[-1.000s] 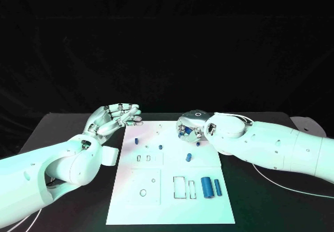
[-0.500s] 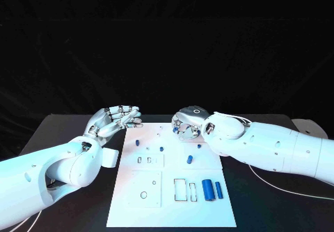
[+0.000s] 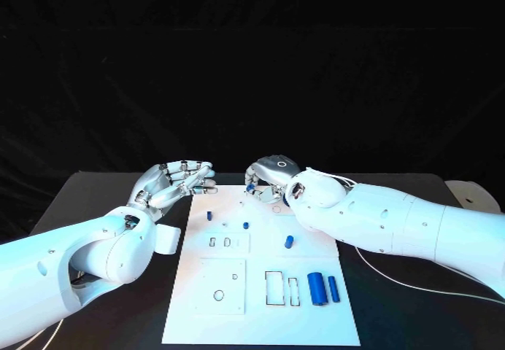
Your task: Assemble the parts on the task board
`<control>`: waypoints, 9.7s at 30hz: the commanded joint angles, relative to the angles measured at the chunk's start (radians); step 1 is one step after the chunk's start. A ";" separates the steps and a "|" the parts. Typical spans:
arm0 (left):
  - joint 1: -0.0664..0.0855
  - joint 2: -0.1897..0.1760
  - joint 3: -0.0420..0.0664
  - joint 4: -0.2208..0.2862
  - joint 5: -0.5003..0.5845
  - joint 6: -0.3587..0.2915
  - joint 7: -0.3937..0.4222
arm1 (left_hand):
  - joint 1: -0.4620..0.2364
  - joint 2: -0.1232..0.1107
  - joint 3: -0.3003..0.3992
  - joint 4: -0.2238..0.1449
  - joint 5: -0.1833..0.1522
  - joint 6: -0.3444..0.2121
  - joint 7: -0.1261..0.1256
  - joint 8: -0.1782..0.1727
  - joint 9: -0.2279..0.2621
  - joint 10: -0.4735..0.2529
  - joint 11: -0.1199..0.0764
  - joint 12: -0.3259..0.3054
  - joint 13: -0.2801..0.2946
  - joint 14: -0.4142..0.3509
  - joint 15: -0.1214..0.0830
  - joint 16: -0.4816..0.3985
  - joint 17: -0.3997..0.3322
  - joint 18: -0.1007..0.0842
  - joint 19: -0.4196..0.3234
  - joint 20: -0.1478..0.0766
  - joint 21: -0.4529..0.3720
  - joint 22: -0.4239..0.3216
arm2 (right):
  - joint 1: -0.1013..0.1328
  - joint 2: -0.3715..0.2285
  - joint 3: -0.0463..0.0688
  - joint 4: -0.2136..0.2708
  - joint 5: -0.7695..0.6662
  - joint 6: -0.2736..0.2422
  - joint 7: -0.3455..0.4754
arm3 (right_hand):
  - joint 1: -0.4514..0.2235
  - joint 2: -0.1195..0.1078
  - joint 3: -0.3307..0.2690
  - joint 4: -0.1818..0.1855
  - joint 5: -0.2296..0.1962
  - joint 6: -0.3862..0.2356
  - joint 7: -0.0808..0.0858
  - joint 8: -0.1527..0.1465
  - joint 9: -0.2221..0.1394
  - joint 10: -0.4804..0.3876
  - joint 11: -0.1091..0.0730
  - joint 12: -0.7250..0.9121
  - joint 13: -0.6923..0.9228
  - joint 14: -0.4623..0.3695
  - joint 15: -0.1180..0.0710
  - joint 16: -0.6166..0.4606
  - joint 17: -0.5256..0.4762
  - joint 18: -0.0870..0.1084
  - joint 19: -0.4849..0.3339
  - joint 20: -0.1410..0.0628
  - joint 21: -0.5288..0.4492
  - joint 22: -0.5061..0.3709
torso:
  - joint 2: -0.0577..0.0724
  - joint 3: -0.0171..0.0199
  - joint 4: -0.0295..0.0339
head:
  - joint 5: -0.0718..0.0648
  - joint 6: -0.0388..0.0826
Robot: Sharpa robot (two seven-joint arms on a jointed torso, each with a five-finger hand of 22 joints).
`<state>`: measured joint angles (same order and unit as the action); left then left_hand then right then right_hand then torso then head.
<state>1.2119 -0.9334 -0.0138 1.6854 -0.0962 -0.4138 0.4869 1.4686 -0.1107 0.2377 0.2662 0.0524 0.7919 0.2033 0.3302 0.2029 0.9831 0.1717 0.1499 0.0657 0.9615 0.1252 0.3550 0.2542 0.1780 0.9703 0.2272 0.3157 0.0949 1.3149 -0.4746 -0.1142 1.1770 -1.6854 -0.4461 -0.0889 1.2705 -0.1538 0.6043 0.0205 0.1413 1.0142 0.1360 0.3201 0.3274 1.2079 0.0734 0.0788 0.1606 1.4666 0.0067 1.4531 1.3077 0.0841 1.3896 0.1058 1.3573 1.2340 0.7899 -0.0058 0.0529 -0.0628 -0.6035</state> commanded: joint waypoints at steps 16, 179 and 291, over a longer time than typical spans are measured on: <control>0.014 -0.002 0.001 0.015 0.006 0.018 0.002 | -0.004 -0.006 0.003 0.000 -0.001 0.000 0.024 -0.006 -0.001 0.001 0.004 -0.005 -0.001 0.008 0.002 -0.005 0.001 0.007 0.010 0.000 -0.002 -0.001 | -0.010 0.044 0.000 -0.060 0.010 -0.011 0.014 | -0.008 0.000 0.004 0.004 0.001 -0.005 0.002 0.004 0.016 0.002 0.005 -0.005 -0.002 0.062 -0.006 0.006 0.031 -0.015 0.004 -0.001 0.005 -0.001 | 0.016 -0.0020 0.0061 | -0.003 0.001; 0.014 0.007 0.000 -0.028 0.006 0.046 -0.018 | -0.002 -0.007 0.006 -0.001 -0.001 -0.003 0.022 -0.010 -0.002 0.002 0.005 -0.020 0.000 0.005 0.004 -0.015 0.005 0.006 0.013 0.001 -0.011 -0.009 | 0.004 -0.163 0.015 0.285 -0.010 -0.082 -0.068 | 0.032 -0.020 -0.115 0.085 0.068 -0.094 -0.006 0.051 0.075 0.298 -0.023 1.425 1.331 0.094 -0.024 0.104 0.213 -0.077 0.164 -0.014 0.193 0.309 | 0.018 -0.0063 -0.0043 | -0.003 -0.005; 0.012 0.007 0.000 -0.066 0.007 0.064 -0.019 | -0.001 -0.007 0.009 -0.002 -0.001 -0.003 0.022 -0.012 -0.001 0.007 0.005 -0.030 0.001 0.005 0.004 -0.022 0.010 0.006 0.017 0.001 -0.018 -0.016 | -0.053 -0.450 0.007 0.172 0.514 0.119 0.257 | 0.025 -0.062 -0.160 0.083 0.053 -0.163 0.040 -0.132 0.051 0.257 0.017 1.381 1.289 0.088 0.009 0.098 0.190 -0.063 0.129 0.014 0.151 0.266 | 0.005 0.0124 -0.0417 | -0.008 -0.015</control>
<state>1.2235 -0.9291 -0.0145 1.6186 -0.0920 -0.3690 0.4616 1.4685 -0.1107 0.2403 0.2634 0.0524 0.7919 0.2033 0.3230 0.2024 0.9867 0.1754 0.1238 0.0660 0.9615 0.1253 0.3356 0.2632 0.1780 0.9810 0.2307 0.3040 0.0799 1.2631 -0.9272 -0.1073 1.3505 -1.1678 -0.3364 0.1664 1.2876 -0.2161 0.4443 0.1111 0.1900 0.8590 0.1734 0.1947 0.3795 1.4650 0.0913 1.4627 1.3074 1.4648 0.0161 1.5519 1.3080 0.0221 1.4662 0.1185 1.5110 1.3074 0.7957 0.0068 0.0108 -0.0720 -0.6168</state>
